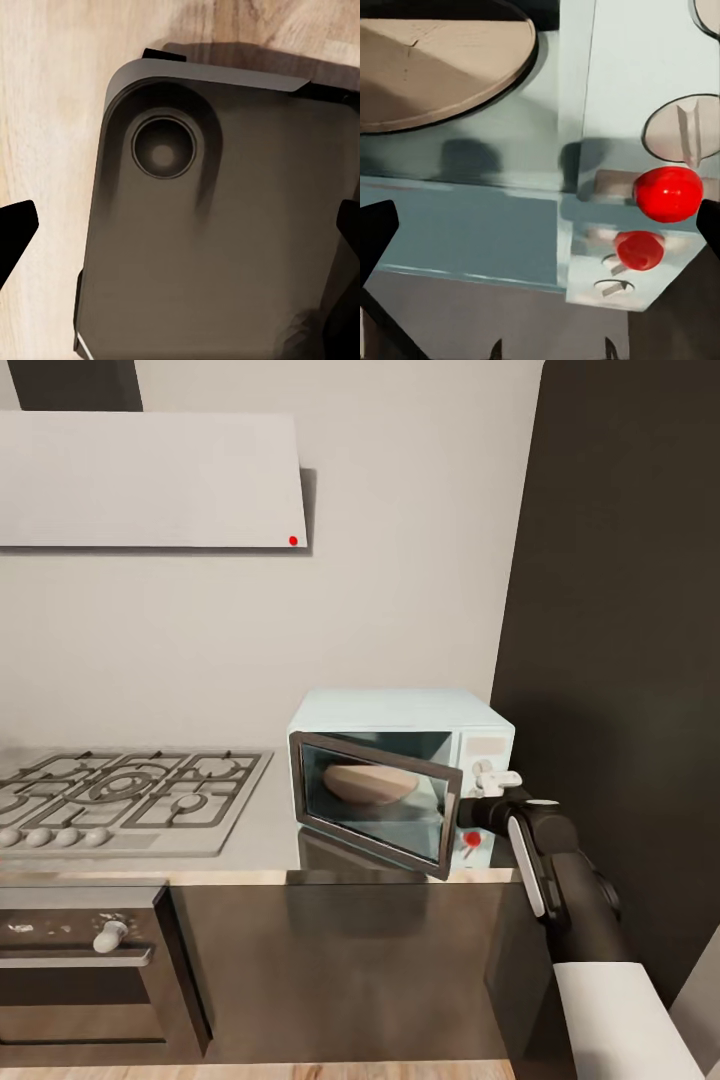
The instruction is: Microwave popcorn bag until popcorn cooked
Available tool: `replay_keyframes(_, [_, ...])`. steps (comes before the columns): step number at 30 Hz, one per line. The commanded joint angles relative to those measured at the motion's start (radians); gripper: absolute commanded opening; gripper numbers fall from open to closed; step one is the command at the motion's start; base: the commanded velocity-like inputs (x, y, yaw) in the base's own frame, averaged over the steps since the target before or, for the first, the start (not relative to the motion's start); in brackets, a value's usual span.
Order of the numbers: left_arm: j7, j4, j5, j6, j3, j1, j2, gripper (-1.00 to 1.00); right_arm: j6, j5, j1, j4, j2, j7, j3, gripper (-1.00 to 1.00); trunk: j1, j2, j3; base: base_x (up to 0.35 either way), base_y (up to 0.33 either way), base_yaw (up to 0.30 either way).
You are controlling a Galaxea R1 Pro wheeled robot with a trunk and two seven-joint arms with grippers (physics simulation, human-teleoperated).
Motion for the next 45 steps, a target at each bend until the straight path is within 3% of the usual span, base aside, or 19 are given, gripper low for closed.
replay_keyframes(1, [0.000,-0.001,0.007,-0.002,-0.002,0.000,0.000,1.00,0.007,-0.007,-0.001,0.000,-0.001,0.011,-0.001,1.00,0.000,0.000,-0.001,0.000,0.000,0.000])
replay_keyframes(5, [0.000,-0.001,0.003,-0.002,-0.005,0.000,0.000,1.00,0.009,-0.008,-0.001,-0.002,-0.001,0.021,0.000,1.00,0.000,0.000,-0.001,0.000,0.000,0.000])
replay_keyframes(11, [0.000,-0.001,0.002,-0.002,-0.006,0.000,-0.001,1.00,0.043,-0.006,-0.001,-0.003,-0.011,0.174,0.000,1.00,0.000,0.000,-0.001,-0.003,0.000,0.000])
replay_keyframes(29, [0.000,-0.001,0.007,-0.002,0.000,0.000,-0.002,1.00,0.041,-0.002,-0.001,-0.001,-0.007,0.181,0.001,1.00,0.000,0.000,-0.001,-0.252,0.158,0.000])
replay_keyframes(45, [0.000,-0.001,0.008,-0.002,0.004,0.000,-0.001,1.00,0.045,-0.006,-0.001,-0.001,-0.013,0.183,-0.004,1.00,0.000,0.000,-0.001,-0.095,0.292,0.000])
